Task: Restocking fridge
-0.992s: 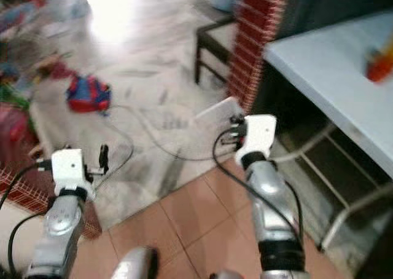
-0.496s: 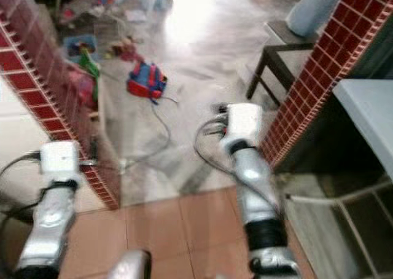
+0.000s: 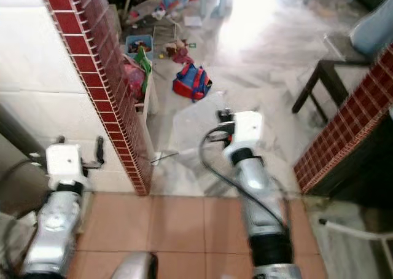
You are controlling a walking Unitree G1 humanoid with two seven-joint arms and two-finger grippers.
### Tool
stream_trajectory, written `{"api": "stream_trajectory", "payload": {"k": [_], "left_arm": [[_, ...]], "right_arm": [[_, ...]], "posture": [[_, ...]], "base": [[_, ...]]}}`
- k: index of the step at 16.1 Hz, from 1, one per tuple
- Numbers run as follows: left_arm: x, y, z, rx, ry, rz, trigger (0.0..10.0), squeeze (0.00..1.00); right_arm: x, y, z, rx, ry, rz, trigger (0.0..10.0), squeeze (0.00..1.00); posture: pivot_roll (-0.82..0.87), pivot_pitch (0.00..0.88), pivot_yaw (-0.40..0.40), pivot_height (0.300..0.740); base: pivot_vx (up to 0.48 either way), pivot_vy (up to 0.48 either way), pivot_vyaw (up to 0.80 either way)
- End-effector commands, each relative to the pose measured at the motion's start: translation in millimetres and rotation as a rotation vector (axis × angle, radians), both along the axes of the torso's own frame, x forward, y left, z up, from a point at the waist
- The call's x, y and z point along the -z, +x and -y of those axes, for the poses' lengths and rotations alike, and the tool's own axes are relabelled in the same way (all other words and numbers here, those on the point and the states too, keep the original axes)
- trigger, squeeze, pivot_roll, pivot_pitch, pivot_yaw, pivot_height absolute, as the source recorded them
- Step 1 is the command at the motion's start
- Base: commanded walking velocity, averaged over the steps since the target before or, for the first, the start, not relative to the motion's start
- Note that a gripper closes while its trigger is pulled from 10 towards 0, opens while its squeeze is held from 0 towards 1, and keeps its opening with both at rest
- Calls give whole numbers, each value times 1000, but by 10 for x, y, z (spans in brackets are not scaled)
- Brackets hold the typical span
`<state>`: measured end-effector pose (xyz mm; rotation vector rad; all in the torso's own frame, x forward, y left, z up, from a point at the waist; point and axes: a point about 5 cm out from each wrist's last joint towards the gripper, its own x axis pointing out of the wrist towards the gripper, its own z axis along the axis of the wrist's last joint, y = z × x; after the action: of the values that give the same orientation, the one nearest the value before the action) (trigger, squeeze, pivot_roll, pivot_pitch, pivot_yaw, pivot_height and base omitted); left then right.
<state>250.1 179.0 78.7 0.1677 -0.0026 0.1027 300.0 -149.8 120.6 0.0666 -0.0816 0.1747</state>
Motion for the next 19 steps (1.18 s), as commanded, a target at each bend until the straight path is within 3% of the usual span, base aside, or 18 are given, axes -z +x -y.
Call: {"api": "stream_trajectory", "payload": {"k": [1,4,19], "left_arm": [[19,-22,-10,6,2,-18,10000,0],[43,-54,3,18,-1,-31,10000,0],[34,-33,-17,31,15,-37,10000,0]], "right_arm": [[-40,-3,96,48,16,9,10000,0],[-7,-52,150,74,11,-6,10000,0],[17,-83,107,85,18,-34,10000,0]], "posture": [[44,20,1,740],[40,28,5,740],[47,27,11,740]], "base": [[-251,0,0],[-247,0,0],[-264,0,0]]}}
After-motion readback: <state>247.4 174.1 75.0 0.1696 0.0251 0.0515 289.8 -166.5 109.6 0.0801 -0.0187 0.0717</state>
